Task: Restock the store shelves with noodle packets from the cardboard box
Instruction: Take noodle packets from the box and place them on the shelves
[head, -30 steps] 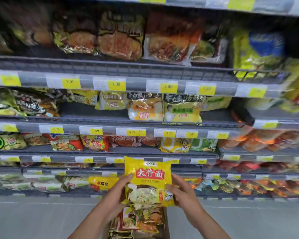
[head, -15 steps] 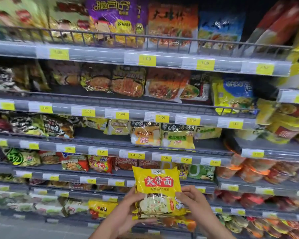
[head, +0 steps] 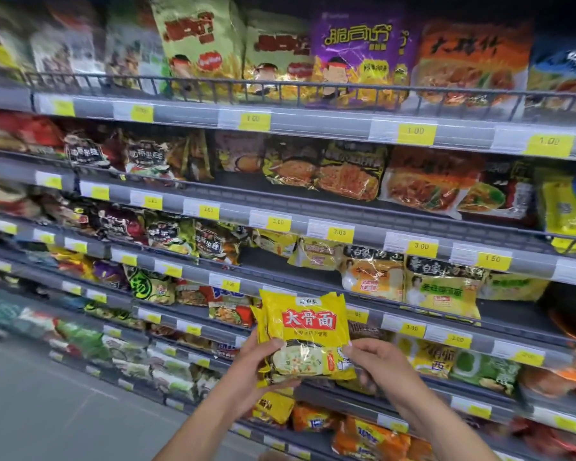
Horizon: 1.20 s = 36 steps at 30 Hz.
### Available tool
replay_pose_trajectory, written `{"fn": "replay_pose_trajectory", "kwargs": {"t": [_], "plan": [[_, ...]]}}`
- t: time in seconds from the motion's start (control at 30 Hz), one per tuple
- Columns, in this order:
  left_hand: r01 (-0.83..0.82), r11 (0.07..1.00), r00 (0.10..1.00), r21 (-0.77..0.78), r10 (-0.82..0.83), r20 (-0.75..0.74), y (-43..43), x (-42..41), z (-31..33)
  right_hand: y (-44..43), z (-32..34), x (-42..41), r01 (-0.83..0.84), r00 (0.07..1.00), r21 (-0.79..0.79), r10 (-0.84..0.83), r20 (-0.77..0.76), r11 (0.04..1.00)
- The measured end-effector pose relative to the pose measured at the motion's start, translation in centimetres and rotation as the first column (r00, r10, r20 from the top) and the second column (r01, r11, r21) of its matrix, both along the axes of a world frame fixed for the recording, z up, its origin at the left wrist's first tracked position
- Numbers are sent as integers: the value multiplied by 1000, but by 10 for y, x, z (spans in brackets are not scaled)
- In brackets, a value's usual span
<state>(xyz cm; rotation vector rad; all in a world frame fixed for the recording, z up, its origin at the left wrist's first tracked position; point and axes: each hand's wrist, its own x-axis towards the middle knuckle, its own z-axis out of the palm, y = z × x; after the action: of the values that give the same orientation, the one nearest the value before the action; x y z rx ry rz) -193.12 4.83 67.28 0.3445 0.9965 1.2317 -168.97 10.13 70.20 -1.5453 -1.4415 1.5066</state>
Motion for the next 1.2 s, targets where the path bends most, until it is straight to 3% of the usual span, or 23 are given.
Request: {"fn": "replay_pose_trajectory", "kwargs": {"t": [0.13,0.3,0.6,0.8,1.03,1.2], "plan": [[-14,1000,999,-26,15,30,11,-45,4,10,2,-52,31,999,-21,-32,-43,999],[-9,998,999,-65,7,-37,41,-96,-10,22,4,-109,84,993,6,-83,-84,996],[55,998,994,-13,-56,-95,70,-163,-31,26,-5,-165,252,966,75,-248,-68,965],[80,995,993,-54,-84,-83,76,-194,-43,46,10,-182,424,900,81,-410,-147,902],[61,995,990,-76,-70,-120,65,-215,-45,120,18,-207,508,855,143,-477,-203,850],[61,995,990,-73,-70,-126,59,-227,-46,177,15,-238,605,768,14,-579,-273,796]]}}
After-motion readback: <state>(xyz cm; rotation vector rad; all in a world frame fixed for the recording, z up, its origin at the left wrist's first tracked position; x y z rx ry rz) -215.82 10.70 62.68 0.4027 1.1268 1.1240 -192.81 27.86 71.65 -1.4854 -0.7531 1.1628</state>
